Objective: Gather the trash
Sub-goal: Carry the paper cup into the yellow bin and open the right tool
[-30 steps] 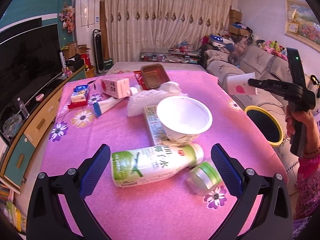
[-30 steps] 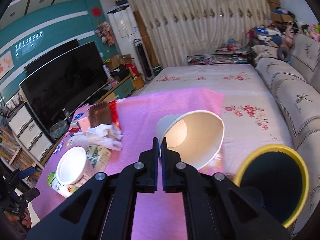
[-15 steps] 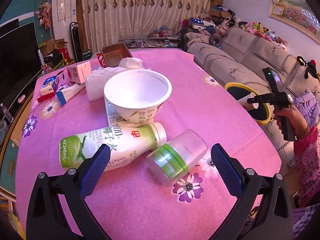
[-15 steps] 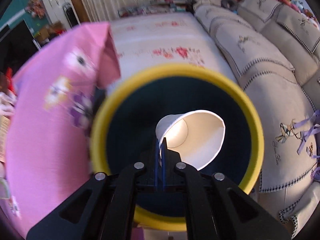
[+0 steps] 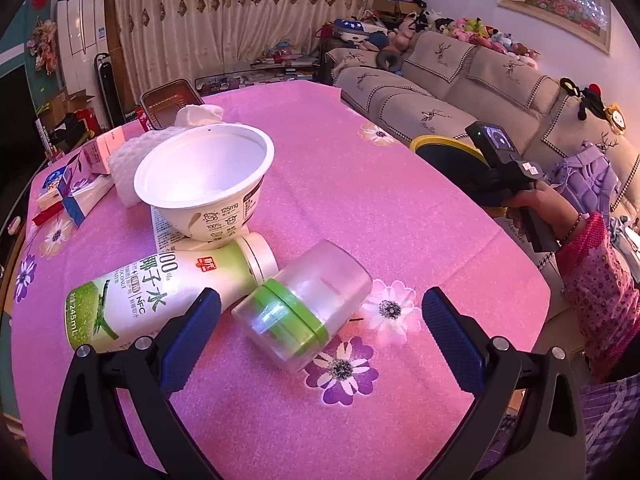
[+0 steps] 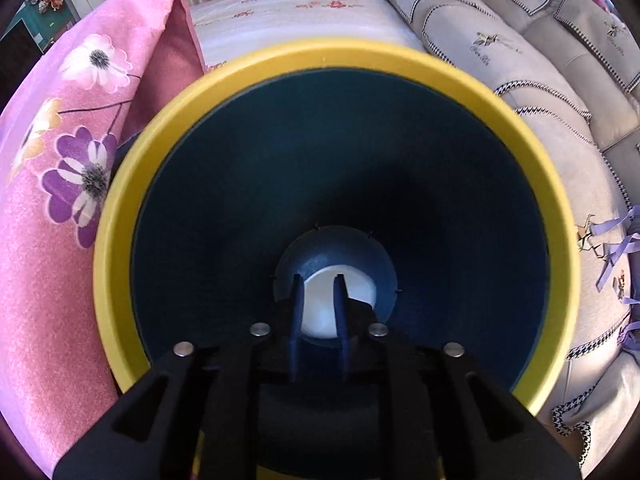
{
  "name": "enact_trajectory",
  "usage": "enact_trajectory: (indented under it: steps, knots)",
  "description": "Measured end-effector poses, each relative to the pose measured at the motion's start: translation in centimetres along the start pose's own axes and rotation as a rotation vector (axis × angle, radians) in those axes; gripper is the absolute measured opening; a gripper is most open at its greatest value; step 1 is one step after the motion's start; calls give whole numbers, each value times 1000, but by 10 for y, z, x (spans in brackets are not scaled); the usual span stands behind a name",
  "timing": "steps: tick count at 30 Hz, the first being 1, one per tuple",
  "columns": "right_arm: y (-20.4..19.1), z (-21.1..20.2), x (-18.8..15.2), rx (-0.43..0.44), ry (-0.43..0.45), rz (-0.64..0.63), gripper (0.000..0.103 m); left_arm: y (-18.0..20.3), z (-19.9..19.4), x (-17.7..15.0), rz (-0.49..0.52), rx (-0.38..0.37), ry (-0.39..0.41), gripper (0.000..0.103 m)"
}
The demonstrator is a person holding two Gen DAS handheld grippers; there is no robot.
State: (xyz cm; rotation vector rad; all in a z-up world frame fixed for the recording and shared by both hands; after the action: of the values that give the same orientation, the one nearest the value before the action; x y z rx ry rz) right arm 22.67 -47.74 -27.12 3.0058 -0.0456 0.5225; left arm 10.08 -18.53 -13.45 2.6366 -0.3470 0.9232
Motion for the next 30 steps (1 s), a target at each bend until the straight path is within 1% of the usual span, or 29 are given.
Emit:
enact_trajectory:
  steps: [5, 8, 11, 14, 17, 20, 22, 24, 26, 28, 29, 30]
  knots:
    - [-16, -26, -9, -2, 35, -4, 20, -2, 5, 4, 25, -45, -12, 99]
    - [-22, -40, -16, -1, 54, -7, 26, -8, 11, 5, 40, -78, -27, 99]
    - [-27, -49, -23, 3, 59, -8, 26, -12, 17, 5, 50, -132, -52, 99]
    - [-35, -55, -23, 11, 64, -4, 26, -14, 24, 3, 59, -136, -77, 99]
    - [-32, -55, -20, 21, 73, -6, 27, -12, 30, 2, 74, -134, -93, 99]
    - [-35, -56, -20, 27, 78, -11, 27, -7, 32, 0, 75, -166, -109, 99]
    - [-40, -58, -22, 33, 82, -17, 29, -4, 36, 0, 84, -171, -108, 99]
    - [-35, -52, -18, 39, 85, -20, 32, -3, 40, 0, 85, -161, -113, 97]
    - [-34, -50, -17, 48, 85, -22, 33, -3, 46, 1, 89, -145, -118, 92]
    - [-31, -48, -16, 52, 86, -21, 33, -5, 51, 1, 95, -125, -130, 76]
    - [-31, -48, -17, 54, 87, -21, 33, -6, 53, 1, 97, -121, -135, 72]
    - [-31, -49, -18, 55, 89, -19, 33, -6, 54, 0, 97, -125, -145, 64]
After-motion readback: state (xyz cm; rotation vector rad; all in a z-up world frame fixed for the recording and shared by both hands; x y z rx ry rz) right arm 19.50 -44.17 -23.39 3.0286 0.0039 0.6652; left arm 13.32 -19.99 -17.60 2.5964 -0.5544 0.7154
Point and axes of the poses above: each gripper's, at about its wrist camera, not at the fingertips, and z roughly the way its jaws point, y to its right, x to its top, the point moved 5 cm from there along z, roughly the way its jaws point, and after that the axes turned 14 degrees about -z, right-handed, at the moved point
